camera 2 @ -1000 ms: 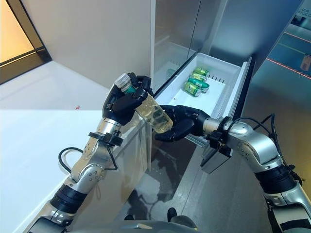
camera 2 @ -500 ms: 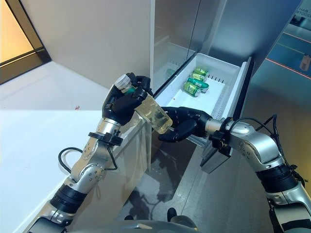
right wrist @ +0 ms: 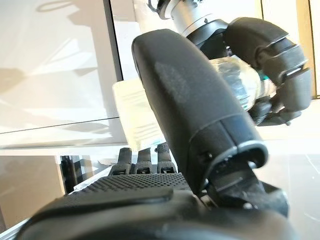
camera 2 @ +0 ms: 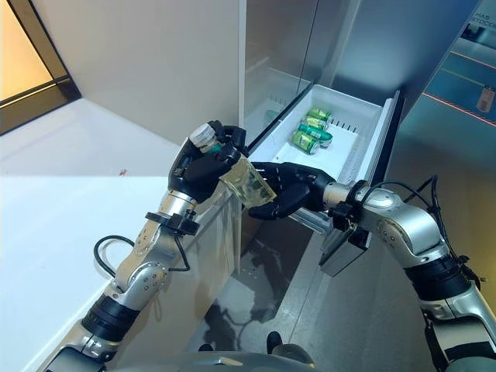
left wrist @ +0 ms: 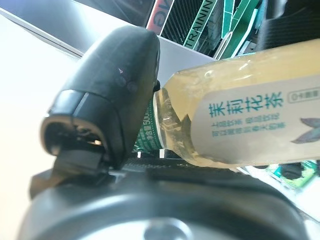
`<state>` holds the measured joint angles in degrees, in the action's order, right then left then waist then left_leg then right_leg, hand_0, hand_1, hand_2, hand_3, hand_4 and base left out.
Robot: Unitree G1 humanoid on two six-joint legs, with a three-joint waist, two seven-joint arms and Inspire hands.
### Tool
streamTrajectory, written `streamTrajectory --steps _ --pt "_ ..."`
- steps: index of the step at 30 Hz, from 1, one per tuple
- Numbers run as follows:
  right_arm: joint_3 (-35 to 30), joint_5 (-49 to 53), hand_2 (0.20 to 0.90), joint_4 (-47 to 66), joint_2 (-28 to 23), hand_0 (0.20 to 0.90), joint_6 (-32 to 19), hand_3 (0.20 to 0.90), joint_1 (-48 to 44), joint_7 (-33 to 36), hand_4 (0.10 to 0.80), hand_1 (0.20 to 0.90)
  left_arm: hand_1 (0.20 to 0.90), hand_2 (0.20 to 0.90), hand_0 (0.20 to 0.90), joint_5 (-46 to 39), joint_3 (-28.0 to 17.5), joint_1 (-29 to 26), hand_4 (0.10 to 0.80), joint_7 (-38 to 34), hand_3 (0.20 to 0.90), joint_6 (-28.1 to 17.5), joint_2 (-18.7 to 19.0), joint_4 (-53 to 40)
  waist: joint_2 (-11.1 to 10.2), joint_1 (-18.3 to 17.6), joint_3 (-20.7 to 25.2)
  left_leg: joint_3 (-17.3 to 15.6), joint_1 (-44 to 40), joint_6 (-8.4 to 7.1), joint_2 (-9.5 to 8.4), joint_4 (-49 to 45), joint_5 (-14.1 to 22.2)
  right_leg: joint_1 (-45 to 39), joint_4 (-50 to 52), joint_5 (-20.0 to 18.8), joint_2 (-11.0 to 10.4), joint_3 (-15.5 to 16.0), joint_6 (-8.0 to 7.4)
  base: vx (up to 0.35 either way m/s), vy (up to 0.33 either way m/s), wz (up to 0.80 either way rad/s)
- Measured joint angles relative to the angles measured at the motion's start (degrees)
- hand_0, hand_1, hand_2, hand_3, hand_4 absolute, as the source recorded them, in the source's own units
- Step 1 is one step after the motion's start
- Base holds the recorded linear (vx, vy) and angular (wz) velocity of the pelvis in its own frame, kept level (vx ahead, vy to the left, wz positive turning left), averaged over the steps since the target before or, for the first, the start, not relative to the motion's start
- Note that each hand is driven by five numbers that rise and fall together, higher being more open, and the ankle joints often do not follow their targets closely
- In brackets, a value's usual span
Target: Put drinks into fridge and close the fridge
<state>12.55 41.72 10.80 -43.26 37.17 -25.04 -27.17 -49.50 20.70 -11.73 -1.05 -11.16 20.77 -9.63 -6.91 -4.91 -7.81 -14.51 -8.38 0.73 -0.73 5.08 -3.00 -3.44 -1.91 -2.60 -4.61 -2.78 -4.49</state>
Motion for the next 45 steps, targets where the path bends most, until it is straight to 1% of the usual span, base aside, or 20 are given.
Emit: streamTrajectory --steps 3,6,10,11,12,13,17,18,20,23,27,34,35,36,40,45 --pt "0.7 0.0 0.900 0.0 0.0 0.900 0.1 0.900 -0.3 0.2 0.800 0.900 0.300 0.300 0.300 0.0 0.0 0.0 0.100 0.1 0.200 0.1 0.0 0.0 0.0 0.0 0.0 0.0 0.0 0.07 0.00 0.0 0.0 0.0 0.0 0.0 0.0 0.0 0.02 0.000 0.000 0.00" --pt "3.1 0.1 0.900 0.0 0.0 0.900 0.4 0.900 -0.4 0.2 0.800 0.900 0.300 0.300 0.300 0.0 0.9 -0.3 0.100 0.4 0.200 0.2 0.0 1.7 0.0 0.0 0.5 0.0 0.0 -0.03 0.00 0.0 0.0 0.0 0.0 0.0 0.0 0.0 0.02 0.000 0.000 0.00" --pt "4.2 -0.1 0.900 0.0 0.1 0.900 2.9 0.900 -0.5 -0.3 0.800 0.900 0.300 0.300 0.300 0.0 1.6 -0.5 0.100 0.4 0.200 1.1 0.2 2.8 0.0 -0.1 0.9 -0.1 0.0 -0.20 0.01 0.0 0.1 0.0 0.0 0.0 0.0 -0.1 0.01 0.000 0.000 0.00" --pt "4.2 -0.1 0.827 0.0 0.1 0.827 4.2 0.815 -0.5 -0.6 0.715 0.827 0.300 0.300 0.300 0.0 2.1 -0.5 0.100 0.5 0.200 1.1 0.2 3.2 0.0 -0.2 1.0 -0.1 0.0 -0.23 0.00 0.0 0.2 0.0 0.0 0.0 0.0 -0.1 0.01 0.000 0.000 0.00" --pt "4.3 -0.2 0.651 0.0 0.1 0.651 5.1 0.609 -0.5 -0.7 0.509 0.651 0.300 0.300 0.300 0.0 2.4 -0.5 0.100 0.5 0.200 1.3 0.2 3.5 0.0 -0.2 1.0 -0.1 0.0 -0.28 0.00 0.0 0.2 0.0 0.0 0.0 0.0 -0.2 0.01 0.000 0.000 0.00" --pt "4.4 -0.2 0.300 0.0 0.1 0.300 5.6 0.200 -0.5 -0.8 0.100 0.300 0.300 0.300 0.300 0.0 2.7 -0.5 0.100 0.5 0.200 1.4 0.3 3.6 0.0 -0.2 1.0 -0.1 0.0 -0.28 -0.01 0.0 0.2 0.0 -0.1 0.0 0.0 -0.2 0.01 0.000 0.000 0.00" --pt "6.2 -0.4 0.300 -0.6 0.3 0.300 6.3 0.200 -0.5 -0.1 0.100 0.300 0.300 0.300 0.300 0.0 4.3 -0.6 0.100 0.5 0.200 1.8 0.5 3.8 0.0 -0.3 1.1 -0.1 0.0 -0.22 -0.04 0.0 0.2 0.0 0.0 0.0 0.0 -0.2 0.02 0.000 0.000 0.00" --pt "6.9 -0.4 0.300 -0.8 0.4 0.300 6.3 0.200 -0.5 0.2 0.100 0.300 0.300 0.300 0.300 0.0 4.3 -0.7 0.100 0.5 0.200 2.2 0.6 4.1 0.0 -0.3 1.1 -0.1 0.0 -0.01 -0.04 0.0 0.0 0.0 0.0 0.0 0.0 -0.2 0.02 0.000 0.000 0.00" --pt "8.7 -0.4 0.300 -0.8 0.8 0.300 6.3 0.200 -0.5 1.3 0.100 0.300 0.300 0.300 0.300 0.0 4.3 -1.0 0.100 0.4 0.200 2.6 0.6 5.5 0.1 -0.3 1.2 0.0 0.0 0.02 -0.04 0.0 0.0 0.0 0.0 -0.1 0.0 -0.2 0.00 0.000 0.000 0.00" --pt "9.6 -0.2 0.300 -2.0 2.5 0.300 6.3 0.200 -0.5 4.7 0.100 0.300 0.300 0.300 0.300 -0.2 4.3 -1.5 0.100 0.4 0.200 3.5 0.5 6.3 0.1 -0.2 1.2 0.0 0.0 -0.03 -0.03 0.0 0.0 0.0 0.0 -0.1 0.0 -0.2 0.00 0.000 0.000 0.00" --pt "10.2 1.8 0.300 -2.0 3.8 0.300 6.1 0.200 -0.5 8.1 0.100 0.300 0.300 0.300 0.300 -0.4 4.2 -1.6 0.100 0.4 0.200 3.6 0.5 6.4 0.1 -0.2 1.2 0.0 0.0 0.09 -0.02 0.0 -0.1 0.0 -0.1 -0.1 0.0 -0.1 0.00 0.000 0.000 0.00" --pt "10.8 3.9 0.300 -2.0 4.0 0.300 6.1 0.200 -0.5 11.3 0.100 0.300 0.300 0.300 0.300 -0.1 4.2 -1.7 0.100 1.6 0.200 3.6 0.5 6.4 0.1 -0.1 1.2 0.0 0.0 0.14 0.00 0.0 -0.2 -0.1 -0.1 -0.1 0.0 -0.1 0.00 0.000 0.000 0.00" --pt "10.8 3.9 0.300 -2.0 4.0 0.300 6.0 0.200 -0.5 11.4 0.100 0.300 0.620 0.620 0.620 0.1 4.2 -1.7 0.473 1.9 0.573 3.6 0.5 6.4 0.1 -0.1 1.2 0.0 0.0 0.13 0.01 0.0 -0.2 -0.1 -0.1 -0.1 0.0 -0.1 0.01 0.000 0.000 0.00" --pt "10.8 3.9 0.300 -1.9 4.0 0.300 6.0 0.200 -0.5 11.4 0.100 0.300 0.900 0.900 0.900 0.2 4.2 -1.7 0.800 2.2 0.900 3.6 0.5 6.4 0.1 -0.1 1.2 0.0 0.0 0.13 0.02 0.0 -0.2 -0.1 -0.1 -0.1 0.0 -0.1 0.01 0.000 0.000 0.00" --pt "10.8 4.1 0.300 -1.9 4.0 0.300 4.7 0.200 -0.3 11.7 0.100 0.300 0.900 0.900 0.900 1.2 3.6 -1.7 0.800 4.1 0.900 3.0 0.6 6.4 0.1 -0.2 1.2 0.0 0.0 0.11 0.07 0.0 -0.2 -0.1 -0.1 -0.1 0.0 0.0 0.01 0.024 -0.012 0.00" --pt "10.8 3.2 0.300 -1.9 4.1 0.300 0.7 0.200 -0.2 12.1 0.100 0.300 0.900 0.900 0.900 2.5 3.2 -1.8 0.800 6.2 0.900 -0.5 1.2 6.4 0.1 -0.2 1.2 0.0 0.0 0.05 0.52 0.0 -0.3 -0.2 -0.3 -0.2 0.1 0.1 0.12 0.009 -0.019 0.00"
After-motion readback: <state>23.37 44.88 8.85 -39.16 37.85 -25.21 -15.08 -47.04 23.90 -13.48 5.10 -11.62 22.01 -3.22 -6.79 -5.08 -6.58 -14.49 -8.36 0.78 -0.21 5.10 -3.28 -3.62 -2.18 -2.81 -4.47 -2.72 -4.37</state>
